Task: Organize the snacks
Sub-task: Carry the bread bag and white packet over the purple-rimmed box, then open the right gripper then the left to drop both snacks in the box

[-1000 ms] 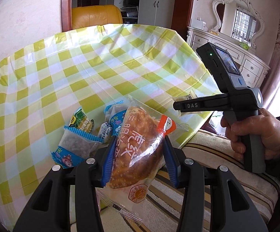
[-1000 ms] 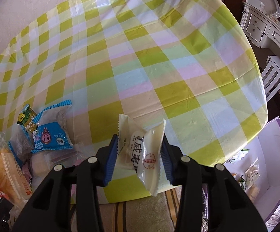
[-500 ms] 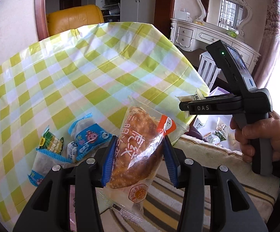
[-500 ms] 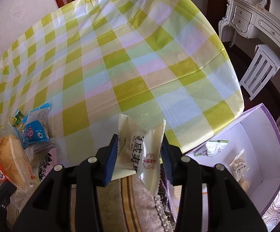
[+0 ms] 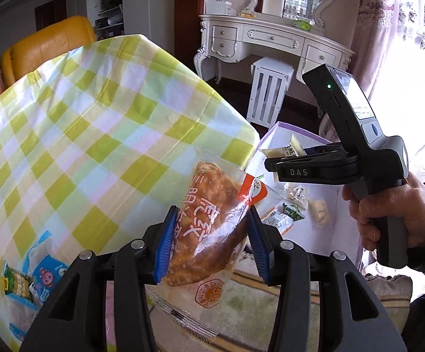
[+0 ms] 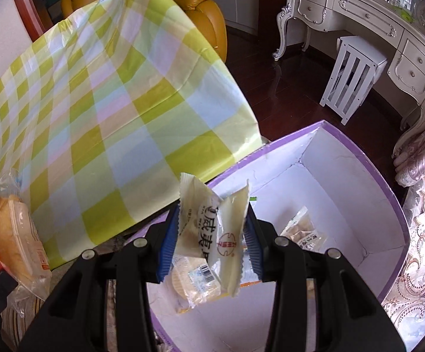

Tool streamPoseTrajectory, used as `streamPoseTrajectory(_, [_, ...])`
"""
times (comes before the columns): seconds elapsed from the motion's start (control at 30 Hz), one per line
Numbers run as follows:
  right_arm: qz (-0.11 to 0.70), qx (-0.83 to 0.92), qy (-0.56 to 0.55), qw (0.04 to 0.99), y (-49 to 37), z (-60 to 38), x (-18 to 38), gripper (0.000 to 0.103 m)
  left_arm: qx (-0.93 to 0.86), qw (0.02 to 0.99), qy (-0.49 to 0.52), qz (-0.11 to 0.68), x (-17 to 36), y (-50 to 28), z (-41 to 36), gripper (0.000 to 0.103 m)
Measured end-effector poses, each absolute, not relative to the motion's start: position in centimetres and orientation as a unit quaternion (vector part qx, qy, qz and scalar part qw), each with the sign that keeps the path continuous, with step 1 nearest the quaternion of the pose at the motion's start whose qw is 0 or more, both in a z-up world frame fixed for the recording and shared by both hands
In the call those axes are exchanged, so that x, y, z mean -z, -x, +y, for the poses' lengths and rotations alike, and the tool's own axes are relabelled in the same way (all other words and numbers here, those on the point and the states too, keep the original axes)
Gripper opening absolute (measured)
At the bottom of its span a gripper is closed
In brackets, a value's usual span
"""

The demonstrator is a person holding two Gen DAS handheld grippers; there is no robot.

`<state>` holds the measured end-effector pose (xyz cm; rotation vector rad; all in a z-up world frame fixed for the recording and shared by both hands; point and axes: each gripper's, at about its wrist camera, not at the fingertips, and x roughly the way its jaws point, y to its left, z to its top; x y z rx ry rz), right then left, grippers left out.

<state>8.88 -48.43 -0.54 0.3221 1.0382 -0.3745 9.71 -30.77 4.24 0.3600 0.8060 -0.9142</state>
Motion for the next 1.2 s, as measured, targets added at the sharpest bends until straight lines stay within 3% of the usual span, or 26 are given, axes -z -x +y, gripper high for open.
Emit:
streamPoseTrajectory(0.43, [0.488, 0.249, -0.185, 0.816, -5.2, -56.3, 2.7, 0.043, 0.469, 0.741, -0.249, 0.41, -0.3, -9.5, -42.2, 0.045])
streamPoseTrajectory(0.87, [0.485, 0.299, -0.212, 0.794, -2.8, -60.9, 4.5, 0.045, 0.483, 0.714, -0.273, 0.426, 1.9, -9.5, -47.7, 0.046])
streamPoseTrajectory(1.0, [0.482, 0.312, -0.216, 0.79, -2.4, -61.5, 4.5, 0.054, 0.485, 0.726, -0.259, 0.413, 1.2, -9.6, -47.5, 0.075])
streamPoseTrajectory(1.1, [0.477, 0.316, -0.219, 0.79, -2.4, -61.6, 4.3, 0.068, 0.486, 0.73, -0.251, 0.41, 0.7, -9.5, -47.3, 0.075])
streamPoseTrajectory(1.2, [0.472, 0.312, -0.222, 0.794, -2.4, -61.4, 3.9, 0.073, 0.479, 0.739, -0.237, 0.409, 0.5, -9.8, -46.7, 0.075])
